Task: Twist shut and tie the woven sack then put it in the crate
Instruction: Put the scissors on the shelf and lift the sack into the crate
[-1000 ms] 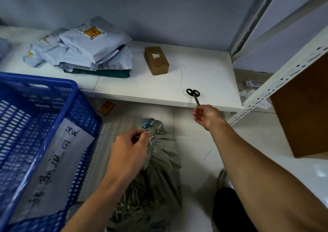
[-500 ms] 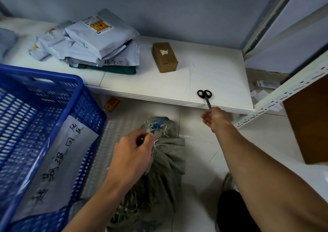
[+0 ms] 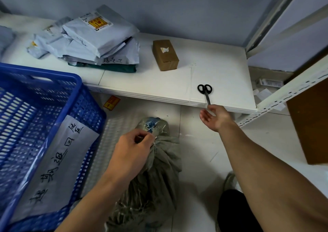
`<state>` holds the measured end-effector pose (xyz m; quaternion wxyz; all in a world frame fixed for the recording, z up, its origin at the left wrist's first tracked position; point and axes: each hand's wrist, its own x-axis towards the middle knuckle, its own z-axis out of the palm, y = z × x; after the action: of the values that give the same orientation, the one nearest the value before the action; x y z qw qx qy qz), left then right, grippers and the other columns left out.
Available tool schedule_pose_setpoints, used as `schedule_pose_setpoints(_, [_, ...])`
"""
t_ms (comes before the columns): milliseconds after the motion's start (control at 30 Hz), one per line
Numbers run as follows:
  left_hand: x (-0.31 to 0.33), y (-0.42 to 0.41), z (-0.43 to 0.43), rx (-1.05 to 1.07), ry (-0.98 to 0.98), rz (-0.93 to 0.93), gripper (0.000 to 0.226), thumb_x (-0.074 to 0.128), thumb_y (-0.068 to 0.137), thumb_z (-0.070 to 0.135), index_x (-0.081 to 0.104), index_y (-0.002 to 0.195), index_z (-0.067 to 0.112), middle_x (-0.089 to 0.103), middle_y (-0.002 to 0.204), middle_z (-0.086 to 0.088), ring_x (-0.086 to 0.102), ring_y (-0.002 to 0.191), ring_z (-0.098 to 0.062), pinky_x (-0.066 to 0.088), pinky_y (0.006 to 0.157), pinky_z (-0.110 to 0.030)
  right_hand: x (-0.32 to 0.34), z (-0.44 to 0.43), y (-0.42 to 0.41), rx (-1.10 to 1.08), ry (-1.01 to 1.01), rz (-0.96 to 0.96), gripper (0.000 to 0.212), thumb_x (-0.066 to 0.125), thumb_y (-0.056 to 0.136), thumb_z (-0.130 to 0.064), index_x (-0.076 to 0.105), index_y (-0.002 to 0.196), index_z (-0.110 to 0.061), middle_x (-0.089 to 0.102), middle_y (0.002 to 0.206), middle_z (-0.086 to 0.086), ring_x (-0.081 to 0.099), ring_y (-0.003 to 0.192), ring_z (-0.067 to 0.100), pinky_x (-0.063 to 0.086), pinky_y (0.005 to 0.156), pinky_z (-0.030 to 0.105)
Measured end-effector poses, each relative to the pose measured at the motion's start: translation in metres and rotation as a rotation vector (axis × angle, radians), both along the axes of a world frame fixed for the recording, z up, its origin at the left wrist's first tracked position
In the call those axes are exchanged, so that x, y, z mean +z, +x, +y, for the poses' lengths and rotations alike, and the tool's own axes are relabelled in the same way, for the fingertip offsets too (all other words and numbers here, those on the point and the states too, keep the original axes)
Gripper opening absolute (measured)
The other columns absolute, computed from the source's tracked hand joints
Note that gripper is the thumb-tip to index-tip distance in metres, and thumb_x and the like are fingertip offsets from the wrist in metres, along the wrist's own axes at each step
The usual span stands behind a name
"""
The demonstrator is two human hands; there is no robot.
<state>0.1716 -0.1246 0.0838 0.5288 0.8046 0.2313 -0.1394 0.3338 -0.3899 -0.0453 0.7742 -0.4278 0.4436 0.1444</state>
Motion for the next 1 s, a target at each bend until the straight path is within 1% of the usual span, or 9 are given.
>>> schedule_pose_setpoints(67, [0.0, 0.001, 0.002, -0.007, -0.051, 0.037, 0.008, 0.071, 0.092, 0.033, 0.074, 0.098, 0.029, 0.073, 0.088, 0.001, 0.063, 0.059, 0.005, 0.047, 0.051, -0.013, 0.001, 0.0, -0.001, -0.018, 0.021, 0.011, 0.008, 0.058, 0.098, -0.017, 0.059, 0.101, -0.009, 0.064, 0.101, 0.016, 0.066, 0.086, 0.025, 0.054, 0.065, 0.037])
schedule_pose_setpoints(233, [0.003, -0.003, 0.001, -0.071, -0.077, 0.086, 0.043, 0.083, 0.082, 0.028, 0.068, 0.122, 0.028, 0.071, 0.093, 0.004, 0.071, 0.069, -0.004, 0.057, 0.054, -0.014, 0.0, -0.005, -0.008, -0.052, 0.015, 0.04, 0.028, 0.058, 0.097, -0.02, 0.048, 0.122, -0.011, 0.067, 0.105, 0.017, 0.068, 0.086, 0.027, 0.056, 0.067, 0.039])
schedule_pose_setpoints(367, [0.006, -0.01, 0.005, -0.107, -0.064, 0.096, 0.057, 0.084, 0.081, 0.02, 0.059, 0.131, 0.03, 0.073, 0.093, 0.0, 0.073, 0.083, -0.03, 0.06, 0.07, -0.046, 0.007, -0.011, -0.015, 0.021, -0.104, 0.091, 0.027, 0.052, 0.098, -0.019, 0.039, 0.119, -0.009, 0.065, 0.095, 0.016, 0.066, 0.079, 0.026, 0.054, 0.064, 0.038])
schedule_pose_setpoints(433, [0.004, -0.014, 0.007, -0.134, -0.048, 0.065, 0.061, 0.083, 0.082, 0.016, 0.054, 0.134, 0.031, 0.075, 0.092, -0.004, 0.072, 0.083, -0.033, 0.059, 0.072, -0.051, 0.013, -0.011, -0.018, 0.111, -0.2, 0.089, 0.021, 0.049, 0.099, -0.018, 0.043, 0.116, -0.007, 0.064, 0.093, 0.015, 0.065, 0.076, 0.025, 0.053, 0.062, 0.037])
schedule_pose_setpoints(600, [0.005, -0.036, 0.006, -0.341, 0.203, -0.107, 0.065, 0.077, 0.084, 0.019, 0.042, 0.137, 0.035, 0.072, 0.089, 0.006, 0.071, 0.071, -0.014, 0.062, 0.067, -0.039, 0.047, 0.017, -0.037, 0.573, -0.537, -0.067, 0.024, 0.051, 0.099, -0.02, 0.06, 0.116, -0.005, 0.068, 0.086, 0.012, 0.063, 0.065, 0.023, 0.052, 0.064, 0.033])
schedule_pose_setpoints(700, [0.011, -0.051, -0.001, -0.461, 0.311, -0.173, 0.068, 0.073, 0.085, 0.023, 0.036, 0.141, 0.034, 0.071, 0.099, 0.004, 0.068, 0.083, -0.019, 0.059, 0.079, -0.044, 0.078, 0.049, -0.069, 0.967, -0.492, -0.218, 0.03, 0.057, 0.097, -0.029, 0.069, 0.119, -0.012, 0.076, 0.097, 0.011, 0.067, 0.075, 0.021, 0.054, 0.075, 0.034])
schedule_pose_setpoints(800, [0.017, -0.061, -0.004, -0.556, 0.464, -0.214, 0.068, 0.069, 0.087, 0.025, 0.032, 0.143, 0.027, 0.068, 0.114, -0.004, 0.065, 0.1, -0.028, 0.05, 0.084, -0.039, 0.118, 0.087, -0.114, 1.214, -0.532, -0.396, 0.028, 0.051, 0.096, -0.016, 0.075, 0.113, -0.019, 0.077, 0.107, 0.006, 0.067, 0.083, 0.018, 0.052, 0.077, 0.032])
schedule_pose_setpoints(900, [0.019, -0.069, -0.004, -0.621, 0.599, -0.259, 0.068, 0.066, 0.087, 0.022, 0.03, 0.145, 0.019, 0.065, 0.12, -0.008, 0.061, 0.109, -0.03, 0.039, 0.083, -0.035, 0.135, 0.107, -0.163, 1.375, -0.832, -0.651, 0.038, 0.053, 0.089, -0.007, 0.069, 0.122, -0.018, 0.069, 0.122, 0.005, 0.065, 0.108, 0.02, 0.053, 0.092, 0.033])
schedule_pose_setpoints(1000, [0.022, -0.089, -0.009, -0.717, 0.756, -0.348, 0.076, 0.066, 0.085, 0.024, 0.028, 0.151, 0.014, 0.063, 0.131, -0.007, 0.058, 0.122, -0.027, 0.036, 0.104, -0.035, 0.137, 0.099, -0.208, 1.55, -1.033, -0.685, 0.056, 0.058, 0.084, -0.024, 0.049, 0.139, -0.025, 0.056, 0.141, 0.004, 0.057, 0.127, 0.028, 0.049, 0.102, 0.042])
